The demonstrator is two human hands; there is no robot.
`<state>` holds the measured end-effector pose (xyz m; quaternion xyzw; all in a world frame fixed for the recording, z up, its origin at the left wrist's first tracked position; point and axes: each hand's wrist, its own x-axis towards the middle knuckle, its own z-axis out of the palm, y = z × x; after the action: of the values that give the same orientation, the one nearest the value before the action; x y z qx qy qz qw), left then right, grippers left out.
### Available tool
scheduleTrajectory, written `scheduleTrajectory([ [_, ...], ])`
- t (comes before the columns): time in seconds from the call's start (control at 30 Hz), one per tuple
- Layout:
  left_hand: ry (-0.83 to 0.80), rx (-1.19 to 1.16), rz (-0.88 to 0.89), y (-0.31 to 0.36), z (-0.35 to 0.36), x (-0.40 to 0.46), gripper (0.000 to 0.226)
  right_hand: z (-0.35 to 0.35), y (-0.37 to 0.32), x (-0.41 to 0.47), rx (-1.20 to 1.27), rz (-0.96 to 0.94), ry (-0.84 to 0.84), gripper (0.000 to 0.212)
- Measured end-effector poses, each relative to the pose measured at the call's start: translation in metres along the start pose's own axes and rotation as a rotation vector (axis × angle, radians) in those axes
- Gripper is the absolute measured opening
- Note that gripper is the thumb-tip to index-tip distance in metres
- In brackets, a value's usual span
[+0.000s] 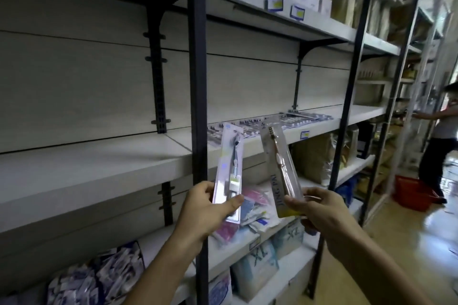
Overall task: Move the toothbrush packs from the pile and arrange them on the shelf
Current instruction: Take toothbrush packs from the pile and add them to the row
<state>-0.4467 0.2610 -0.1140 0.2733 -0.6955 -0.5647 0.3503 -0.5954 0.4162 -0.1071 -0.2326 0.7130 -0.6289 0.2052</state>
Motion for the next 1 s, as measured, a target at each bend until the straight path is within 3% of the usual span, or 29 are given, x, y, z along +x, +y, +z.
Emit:
scheduleTrajectory([
  [0.57,0.088,-0.082,0.112,0.008,0.108,0.191,0.020,-0.056,-0.018,0.210,-0.003,-0.138,0.039,0.029],
  [0.73,0.153,-0.053,0.132,0.006,0.134,0.238,0.039,-0.071,-0.024,0.267,0.036,-0.208,0.003,0.025],
  [0.9,0.268,0.051,0.109,0.006,0.165,0.286,0.092,-0.086,-0.030,0.337,0.038,-0.231,-0.100,0.030],
  [0.93,0.289,0.058,0.096,0.007,0.171,0.294,0.094,-0.089,-0.032,0.351,0.027,-0.239,-0.130,0.031],
  [1.0,0.318,0.068,0.081,0.012,0.184,0.308,0.075,-0.097,-0.036,0.377,0.003,-0.257,-0.177,0.031],
])
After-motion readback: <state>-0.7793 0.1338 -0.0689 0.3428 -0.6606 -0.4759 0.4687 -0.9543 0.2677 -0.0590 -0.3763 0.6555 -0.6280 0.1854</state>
